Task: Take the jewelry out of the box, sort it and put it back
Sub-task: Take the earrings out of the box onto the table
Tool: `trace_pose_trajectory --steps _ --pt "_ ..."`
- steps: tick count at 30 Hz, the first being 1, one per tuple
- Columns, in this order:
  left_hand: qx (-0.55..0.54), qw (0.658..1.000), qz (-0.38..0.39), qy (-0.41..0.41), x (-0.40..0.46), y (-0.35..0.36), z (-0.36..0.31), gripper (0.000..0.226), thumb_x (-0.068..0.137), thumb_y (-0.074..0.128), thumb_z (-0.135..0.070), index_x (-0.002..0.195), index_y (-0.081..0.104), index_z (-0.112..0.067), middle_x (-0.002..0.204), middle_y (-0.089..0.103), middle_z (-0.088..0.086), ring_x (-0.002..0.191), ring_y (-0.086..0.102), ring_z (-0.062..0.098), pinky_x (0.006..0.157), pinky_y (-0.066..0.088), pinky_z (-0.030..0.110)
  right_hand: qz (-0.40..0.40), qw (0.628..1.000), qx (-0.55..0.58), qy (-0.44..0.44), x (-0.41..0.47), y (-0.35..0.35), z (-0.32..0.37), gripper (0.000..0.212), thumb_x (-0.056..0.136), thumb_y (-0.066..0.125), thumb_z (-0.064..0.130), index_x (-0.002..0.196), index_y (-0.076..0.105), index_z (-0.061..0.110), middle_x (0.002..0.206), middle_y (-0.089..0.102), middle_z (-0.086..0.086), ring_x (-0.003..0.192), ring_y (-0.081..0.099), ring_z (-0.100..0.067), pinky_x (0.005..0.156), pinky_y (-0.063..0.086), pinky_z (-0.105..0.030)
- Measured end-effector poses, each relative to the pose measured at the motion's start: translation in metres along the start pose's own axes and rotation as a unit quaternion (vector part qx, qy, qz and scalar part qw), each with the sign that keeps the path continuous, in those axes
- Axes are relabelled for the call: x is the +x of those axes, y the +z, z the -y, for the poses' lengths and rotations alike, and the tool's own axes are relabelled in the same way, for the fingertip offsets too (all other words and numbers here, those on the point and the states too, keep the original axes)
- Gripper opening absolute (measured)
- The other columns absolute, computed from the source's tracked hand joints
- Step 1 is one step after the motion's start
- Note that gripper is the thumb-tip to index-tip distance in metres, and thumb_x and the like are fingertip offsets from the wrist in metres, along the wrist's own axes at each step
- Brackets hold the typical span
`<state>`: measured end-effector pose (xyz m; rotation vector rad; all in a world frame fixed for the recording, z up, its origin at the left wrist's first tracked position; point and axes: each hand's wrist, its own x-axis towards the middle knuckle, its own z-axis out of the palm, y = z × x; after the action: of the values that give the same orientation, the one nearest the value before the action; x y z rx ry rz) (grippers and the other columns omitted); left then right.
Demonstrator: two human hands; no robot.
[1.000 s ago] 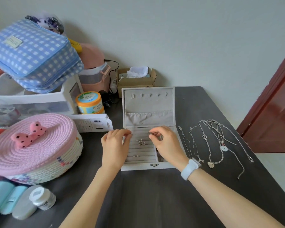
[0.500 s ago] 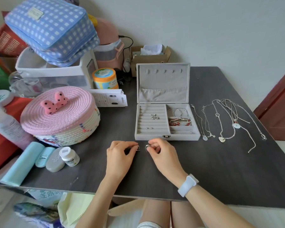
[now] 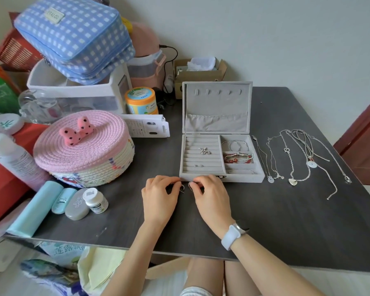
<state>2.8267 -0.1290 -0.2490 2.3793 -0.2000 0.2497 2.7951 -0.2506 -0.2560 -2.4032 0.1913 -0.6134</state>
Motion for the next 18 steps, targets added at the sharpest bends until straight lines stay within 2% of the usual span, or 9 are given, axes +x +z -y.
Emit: trace_pose_trajectory --steps 4,8,11,14,16,18 --pt "-0.019 0.999 -0.042 0.018 0.004 -0.001 0.000 0.017 0.087 0.061 -0.021 0.103 0.068 -0.022 0.106 0.060 -0.002 0.103 0.050 0.017 0.091 0.034 0.033 -0.040 0.998 0.005 -0.050 0.005 -0.016 -0.008 0.029 0.084 0.043 0.032 0.088 0.064 0.013 0.080 0.063 -0.001 0.075 0.059 -0.020 0.067 0.048 -0.033" --pt "-0.001 0.997 -0.049 0.055 0.030 0.004 -0.013 0.022 0.088 0.059 -0.021 0.109 0.065 -0.021 0.111 0.057 -0.001 0.109 0.045 0.019 0.090 0.028 0.031 -0.050 0.996 -0.027 -0.066 0.041 -0.032 -0.024 0.032 0.084 0.040 0.031 0.092 0.065 0.013 0.085 0.065 -0.002 0.081 0.058 -0.026 0.071 0.046 -0.037" --pt "0.031 0.997 -0.017 0.074 0.058 0.014 -0.027 0.027 0.091 0.054 -0.022 0.116 0.062 -0.020 0.120 0.053 0.001 0.115 0.041 0.021 0.096 0.029 0.036 -0.009 0.994 -0.097 -0.059 0.076 -0.033 -0.035 0.026 0.086 0.048 0.027 0.098 0.068 0.014 0.092 0.065 -0.008 0.089 0.057 -0.034 0.076 0.045 -0.044" --pt "0.072 0.993 0.015 0.092 0.083 0.026 -0.035 0.031 0.093 0.050 -0.021 0.123 0.057 -0.021 0.126 0.048 0.002 0.120 0.037 0.022 0.098 0.028 0.037 0.080 0.983 -0.157 -0.048 0.103 -0.028 -0.041 0.029 0.092 0.048 0.024 0.118 0.059 0.022 0.112 0.058 -0.004 0.110 0.045 -0.028 0.087 0.032 -0.039" --pt "0.102 0.988 0.031 0.112 0.092 0.034 -0.036 0.033 0.093 0.050 -0.024 0.125 0.055 -0.022 0.130 0.045 0.002 0.123 0.035 0.024 0.098 0.027 0.038 0.117 0.974 -0.187 -0.050 0.113 -0.025 -0.042 0.032 0.094 0.044 0.026 0.125 0.053 0.029 0.118 0.053 0.000 0.116 0.037 -0.023 0.088 0.028 -0.037" --pt "0.120 0.983 0.040 0.134 0.093 0.042 -0.033 0.033 0.093 0.049 -0.026 0.126 0.055 -0.024 0.133 0.043 0.003 0.125 0.033 0.026 0.099 0.025 0.040 0.125 0.972 -0.187 -0.062 0.117 -0.022 -0.043 0.031 0.093 0.045 0.026 0.121 0.056 0.032 0.115 0.053 0.001 0.114 0.036 -0.023 0.084 0.026 -0.036"
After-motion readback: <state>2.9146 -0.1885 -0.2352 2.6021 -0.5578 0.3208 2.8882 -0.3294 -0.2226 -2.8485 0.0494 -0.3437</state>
